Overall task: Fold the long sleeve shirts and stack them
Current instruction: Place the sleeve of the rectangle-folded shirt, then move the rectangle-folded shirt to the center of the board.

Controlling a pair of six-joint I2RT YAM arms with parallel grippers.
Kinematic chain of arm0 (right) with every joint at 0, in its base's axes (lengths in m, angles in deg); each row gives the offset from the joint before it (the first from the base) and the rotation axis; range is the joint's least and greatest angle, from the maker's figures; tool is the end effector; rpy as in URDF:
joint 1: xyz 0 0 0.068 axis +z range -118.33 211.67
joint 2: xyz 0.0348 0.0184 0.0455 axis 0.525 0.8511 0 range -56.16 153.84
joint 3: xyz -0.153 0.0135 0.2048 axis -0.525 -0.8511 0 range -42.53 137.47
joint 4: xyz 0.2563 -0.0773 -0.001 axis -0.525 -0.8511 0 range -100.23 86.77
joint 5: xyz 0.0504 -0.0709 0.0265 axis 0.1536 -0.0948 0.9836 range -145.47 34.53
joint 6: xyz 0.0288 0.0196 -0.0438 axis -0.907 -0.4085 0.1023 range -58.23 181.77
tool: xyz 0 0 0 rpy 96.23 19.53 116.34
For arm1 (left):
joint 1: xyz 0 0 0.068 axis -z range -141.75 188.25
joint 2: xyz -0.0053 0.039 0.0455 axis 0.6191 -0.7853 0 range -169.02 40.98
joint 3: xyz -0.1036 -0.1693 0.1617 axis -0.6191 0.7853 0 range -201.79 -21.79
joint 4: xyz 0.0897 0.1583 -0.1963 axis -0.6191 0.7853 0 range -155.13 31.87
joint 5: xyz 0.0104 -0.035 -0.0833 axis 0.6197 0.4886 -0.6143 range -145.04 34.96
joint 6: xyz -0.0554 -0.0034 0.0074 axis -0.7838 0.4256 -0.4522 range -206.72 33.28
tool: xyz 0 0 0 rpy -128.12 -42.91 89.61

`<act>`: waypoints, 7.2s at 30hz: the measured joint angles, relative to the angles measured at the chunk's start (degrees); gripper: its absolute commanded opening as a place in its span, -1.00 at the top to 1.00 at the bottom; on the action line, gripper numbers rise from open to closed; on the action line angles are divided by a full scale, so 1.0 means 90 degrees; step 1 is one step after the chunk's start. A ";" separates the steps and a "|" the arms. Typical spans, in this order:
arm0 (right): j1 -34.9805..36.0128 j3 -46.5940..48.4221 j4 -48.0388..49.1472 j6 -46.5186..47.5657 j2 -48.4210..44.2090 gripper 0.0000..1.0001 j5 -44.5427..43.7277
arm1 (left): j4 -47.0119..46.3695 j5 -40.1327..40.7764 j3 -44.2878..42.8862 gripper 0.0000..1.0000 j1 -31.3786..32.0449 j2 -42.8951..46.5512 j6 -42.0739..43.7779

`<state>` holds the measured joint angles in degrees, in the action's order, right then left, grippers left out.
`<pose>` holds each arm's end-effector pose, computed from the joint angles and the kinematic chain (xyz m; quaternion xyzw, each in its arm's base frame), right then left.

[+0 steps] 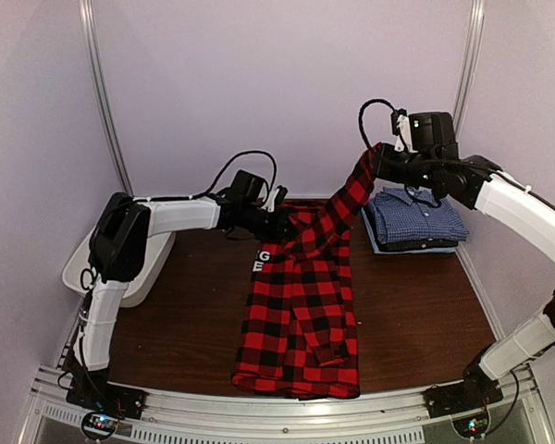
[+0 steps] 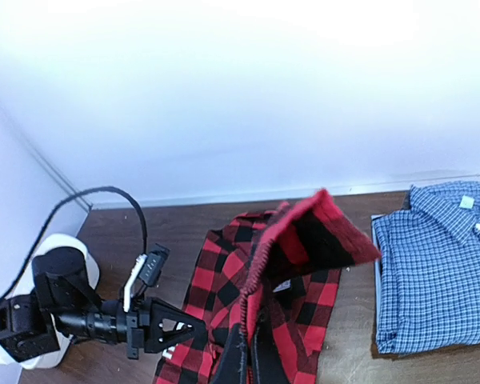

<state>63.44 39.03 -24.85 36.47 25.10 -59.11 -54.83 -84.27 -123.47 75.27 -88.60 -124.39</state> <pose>0.2893 0.1762 0.3776 -0.0288 0.8250 0.2463 0.5078 0.3975 -0.3235 0.1722 0.1053 0.8710 -0.4369 0.1983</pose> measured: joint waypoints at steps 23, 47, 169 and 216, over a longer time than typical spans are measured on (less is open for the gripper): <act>-0.0321 -0.0622 -0.0580 -0.0279 -0.0364 1.00 -0.0041 | -0.0491 0.0318 -0.2419 0.76 0.0306 -0.2438 -0.1333; 0.1579 -0.0641 -0.0670 0.0131 0.1304 1.00 0.1445 | -0.0352 0.0129 -0.1804 0.79 0.0017 -0.1817 -0.1404; -0.0141 0.0131 0.3504 -0.1180 0.5382 0.44 0.3466 | -0.0039 -0.0304 0.1149 0.94 -0.0104 -0.0362 -0.0515; 0.0236 0.0678 0.2341 -0.0471 0.5391 0.36 0.3742 | 0.1190 -0.0114 0.2720 0.87 0.0177 0.1093 0.0294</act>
<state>65.56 45.13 -3.78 32.23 73.62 -25.43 -44.12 -85.30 -98.99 76.86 -78.76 -121.74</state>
